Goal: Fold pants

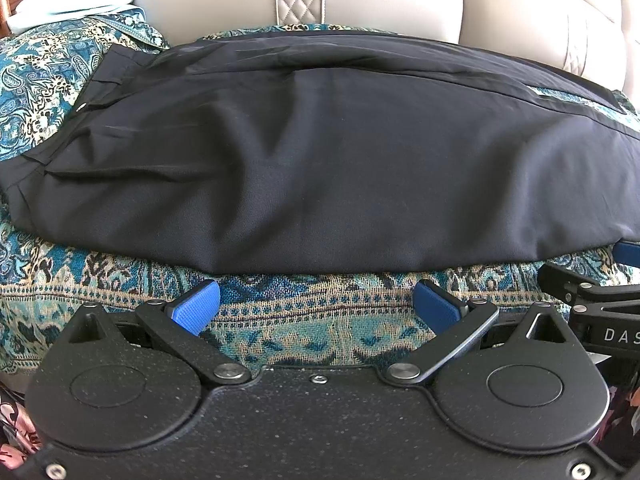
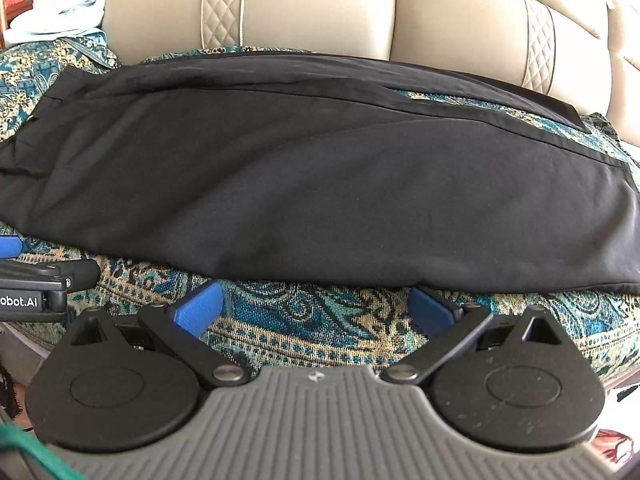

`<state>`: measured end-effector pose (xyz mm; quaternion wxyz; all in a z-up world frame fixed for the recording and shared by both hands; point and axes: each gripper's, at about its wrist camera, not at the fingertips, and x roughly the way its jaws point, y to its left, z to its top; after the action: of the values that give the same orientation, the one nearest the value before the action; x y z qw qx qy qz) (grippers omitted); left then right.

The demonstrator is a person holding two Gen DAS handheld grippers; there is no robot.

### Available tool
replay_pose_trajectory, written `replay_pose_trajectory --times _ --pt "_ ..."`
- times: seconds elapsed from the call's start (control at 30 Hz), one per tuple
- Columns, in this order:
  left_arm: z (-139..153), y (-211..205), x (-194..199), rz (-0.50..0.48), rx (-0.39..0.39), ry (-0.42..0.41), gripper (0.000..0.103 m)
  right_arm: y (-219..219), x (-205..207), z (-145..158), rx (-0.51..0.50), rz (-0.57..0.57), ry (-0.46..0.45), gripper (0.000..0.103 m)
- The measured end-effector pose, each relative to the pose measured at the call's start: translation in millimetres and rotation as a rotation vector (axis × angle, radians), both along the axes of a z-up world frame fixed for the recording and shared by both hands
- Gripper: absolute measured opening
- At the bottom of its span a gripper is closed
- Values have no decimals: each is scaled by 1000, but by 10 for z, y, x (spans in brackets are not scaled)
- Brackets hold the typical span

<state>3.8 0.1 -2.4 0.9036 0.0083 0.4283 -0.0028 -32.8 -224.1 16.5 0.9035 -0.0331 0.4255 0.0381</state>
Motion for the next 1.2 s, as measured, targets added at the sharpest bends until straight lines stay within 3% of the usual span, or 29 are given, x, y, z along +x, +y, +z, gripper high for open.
replay_pose_trajectory --times 0.47,0.73,0.83,1.03,1.1,1.2 --pt "8 -1 26 -7 1 10 103 95 48 20 -69 39 22 103" --pt "-29 5 -93 -23 5 -42 103 19 63 -2 -28 41 42 103" --pt "-9 7 -93 -46 8 -26 103 18 93 -8 -38 41 46 103" --pt "146 133 -30 -75 -42 35 103 13 139 18 -30 27 86 103" --pt "272 256 12 -84 -69 28 103 8 165 70 -11 26 109 103" --pt "545 500 151 -78 -97 -14 103 -54 199 218 38 11 74 103"
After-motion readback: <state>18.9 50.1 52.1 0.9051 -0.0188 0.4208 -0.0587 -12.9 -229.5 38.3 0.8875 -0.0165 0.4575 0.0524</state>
